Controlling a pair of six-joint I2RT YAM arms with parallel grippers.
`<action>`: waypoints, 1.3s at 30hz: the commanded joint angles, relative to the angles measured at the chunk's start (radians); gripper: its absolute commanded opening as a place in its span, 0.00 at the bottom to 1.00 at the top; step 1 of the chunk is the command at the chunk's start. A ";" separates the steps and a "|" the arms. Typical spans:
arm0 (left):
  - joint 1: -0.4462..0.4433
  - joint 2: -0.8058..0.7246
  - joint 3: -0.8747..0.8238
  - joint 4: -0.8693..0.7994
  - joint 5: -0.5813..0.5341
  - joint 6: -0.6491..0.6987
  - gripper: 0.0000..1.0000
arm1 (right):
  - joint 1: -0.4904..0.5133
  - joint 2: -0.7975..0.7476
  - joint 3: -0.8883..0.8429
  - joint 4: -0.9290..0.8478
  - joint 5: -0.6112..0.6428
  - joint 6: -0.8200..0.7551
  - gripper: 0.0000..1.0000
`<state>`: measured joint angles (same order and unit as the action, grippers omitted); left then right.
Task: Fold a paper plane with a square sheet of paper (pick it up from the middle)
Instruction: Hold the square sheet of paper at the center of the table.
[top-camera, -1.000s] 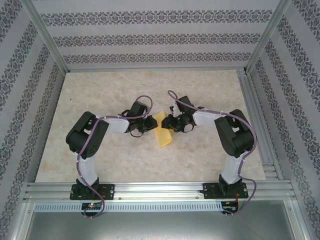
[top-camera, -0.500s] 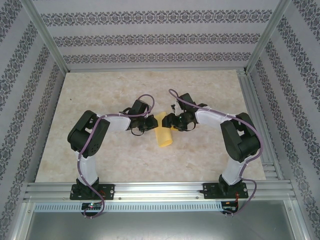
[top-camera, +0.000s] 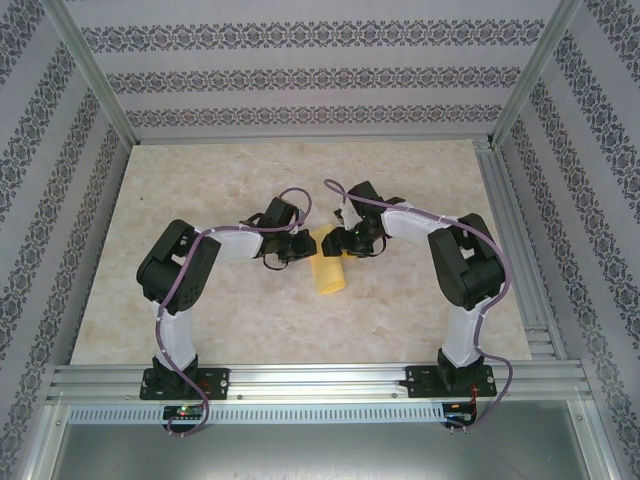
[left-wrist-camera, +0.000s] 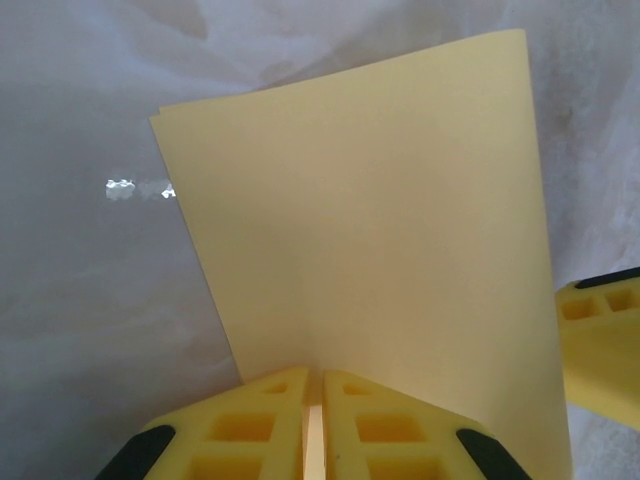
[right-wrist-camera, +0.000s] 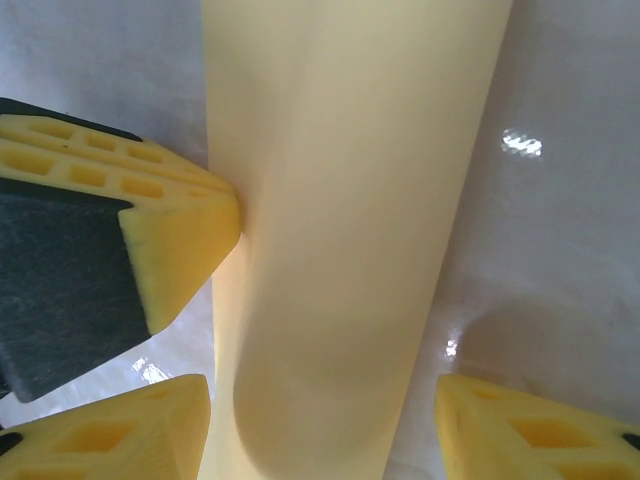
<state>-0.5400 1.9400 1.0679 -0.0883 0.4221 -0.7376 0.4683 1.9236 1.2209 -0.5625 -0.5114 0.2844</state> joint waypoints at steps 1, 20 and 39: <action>-0.016 0.031 0.016 -0.051 0.016 0.031 0.13 | -0.010 0.029 0.040 -0.005 -0.043 -0.039 0.60; -0.015 -0.142 -0.056 0.014 -0.086 -0.071 0.25 | -0.017 0.000 -0.105 0.151 0.075 0.111 0.37; -0.014 -0.225 -0.128 0.054 -0.201 -0.116 0.32 | 0.012 0.035 -0.079 0.074 0.105 0.005 0.39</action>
<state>-0.5457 1.7527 0.9535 -0.0681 0.2680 -0.8364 0.4679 1.9266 1.1450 -0.4370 -0.4896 0.3370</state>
